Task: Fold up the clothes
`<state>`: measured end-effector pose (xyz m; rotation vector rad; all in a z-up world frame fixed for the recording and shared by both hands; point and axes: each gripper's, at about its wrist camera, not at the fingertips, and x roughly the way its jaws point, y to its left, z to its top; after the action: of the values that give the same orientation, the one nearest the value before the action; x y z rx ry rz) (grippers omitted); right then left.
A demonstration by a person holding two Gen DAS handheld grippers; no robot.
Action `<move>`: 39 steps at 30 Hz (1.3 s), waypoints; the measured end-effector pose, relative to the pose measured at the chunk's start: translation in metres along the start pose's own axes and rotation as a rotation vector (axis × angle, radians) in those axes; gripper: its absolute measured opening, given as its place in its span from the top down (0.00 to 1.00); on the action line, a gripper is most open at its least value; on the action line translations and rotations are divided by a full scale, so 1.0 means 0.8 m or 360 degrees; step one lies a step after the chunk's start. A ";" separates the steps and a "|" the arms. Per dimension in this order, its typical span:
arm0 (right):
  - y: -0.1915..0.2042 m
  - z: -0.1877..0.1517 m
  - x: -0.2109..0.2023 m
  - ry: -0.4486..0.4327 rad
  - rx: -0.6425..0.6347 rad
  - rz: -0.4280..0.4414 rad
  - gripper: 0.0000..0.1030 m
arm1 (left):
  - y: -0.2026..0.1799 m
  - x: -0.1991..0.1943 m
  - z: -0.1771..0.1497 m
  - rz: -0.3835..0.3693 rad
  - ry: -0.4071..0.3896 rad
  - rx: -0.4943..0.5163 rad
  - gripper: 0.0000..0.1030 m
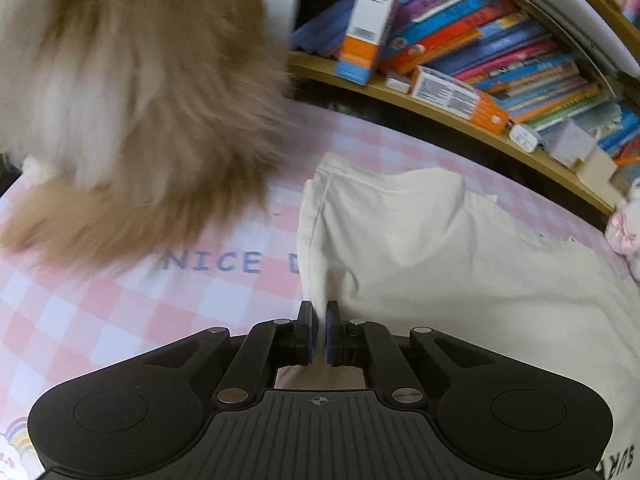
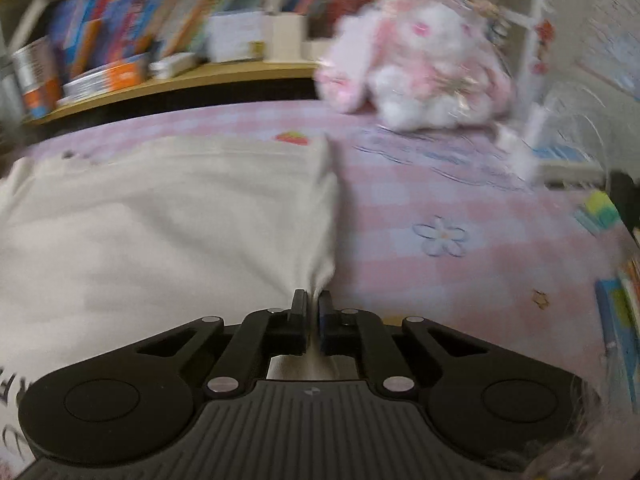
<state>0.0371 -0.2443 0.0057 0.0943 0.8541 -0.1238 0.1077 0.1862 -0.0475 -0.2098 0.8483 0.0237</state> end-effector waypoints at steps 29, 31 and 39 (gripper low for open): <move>-0.097 -0.070 -0.076 0.0350 0.0832 0.0455 0.52 | 0.096 -0.135 -0.141 -0.0225 -0.0026 -0.1357 0.50; -0.110 -0.075 -0.074 0.0392 0.1012 0.0535 0.52 | 0.094 -0.134 -0.147 -0.0267 -0.0023 -0.1429 0.44; -0.116 -0.088 -0.073 0.0508 0.1176 0.0724 0.46 | 0.082 -0.126 -0.162 -0.0323 0.0021 -0.1550 0.35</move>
<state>-0.0670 -0.3226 0.0010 1.0166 1.0478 0.0111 -0.0620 0.2317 -0.0672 -1.2089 0.7690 0.2475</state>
